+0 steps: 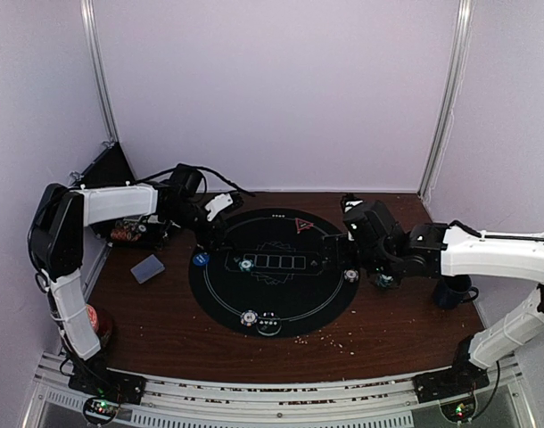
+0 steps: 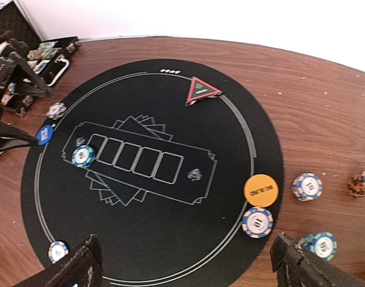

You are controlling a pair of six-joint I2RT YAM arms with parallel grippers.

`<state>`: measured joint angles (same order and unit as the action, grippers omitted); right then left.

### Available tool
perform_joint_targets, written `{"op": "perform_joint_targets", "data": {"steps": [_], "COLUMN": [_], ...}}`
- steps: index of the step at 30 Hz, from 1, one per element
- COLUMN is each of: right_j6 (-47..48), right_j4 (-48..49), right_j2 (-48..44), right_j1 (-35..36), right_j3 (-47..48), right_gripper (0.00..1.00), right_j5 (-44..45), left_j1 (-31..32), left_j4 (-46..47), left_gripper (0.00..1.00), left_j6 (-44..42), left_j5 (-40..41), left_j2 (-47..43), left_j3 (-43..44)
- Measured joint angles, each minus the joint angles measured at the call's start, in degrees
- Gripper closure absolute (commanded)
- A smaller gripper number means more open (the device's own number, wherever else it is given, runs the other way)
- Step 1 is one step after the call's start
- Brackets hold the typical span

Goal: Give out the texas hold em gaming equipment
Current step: Pick up the pile of poker chips from the pile of poker chips.

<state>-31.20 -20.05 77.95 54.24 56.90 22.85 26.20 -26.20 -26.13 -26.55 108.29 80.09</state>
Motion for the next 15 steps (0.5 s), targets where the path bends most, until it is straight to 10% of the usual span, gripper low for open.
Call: {"op": "perform_joint_targets", "data": {"steps": [15], "right_j6": [-0.48], "right_j4": [6.56], "right_j2": [1.22], "right_j1": [0.00], "right_j3": [-6.40], "right_gripper": [0.00], "right_j5": [-2.38], "left_j1": [5.75], "left_j4": [-13.03], "left_gripper": [0.02], "left_j6": [-1.46], "left_j5": [3.23], "left_j2": [12.07], "left_j3": [12.33]}}
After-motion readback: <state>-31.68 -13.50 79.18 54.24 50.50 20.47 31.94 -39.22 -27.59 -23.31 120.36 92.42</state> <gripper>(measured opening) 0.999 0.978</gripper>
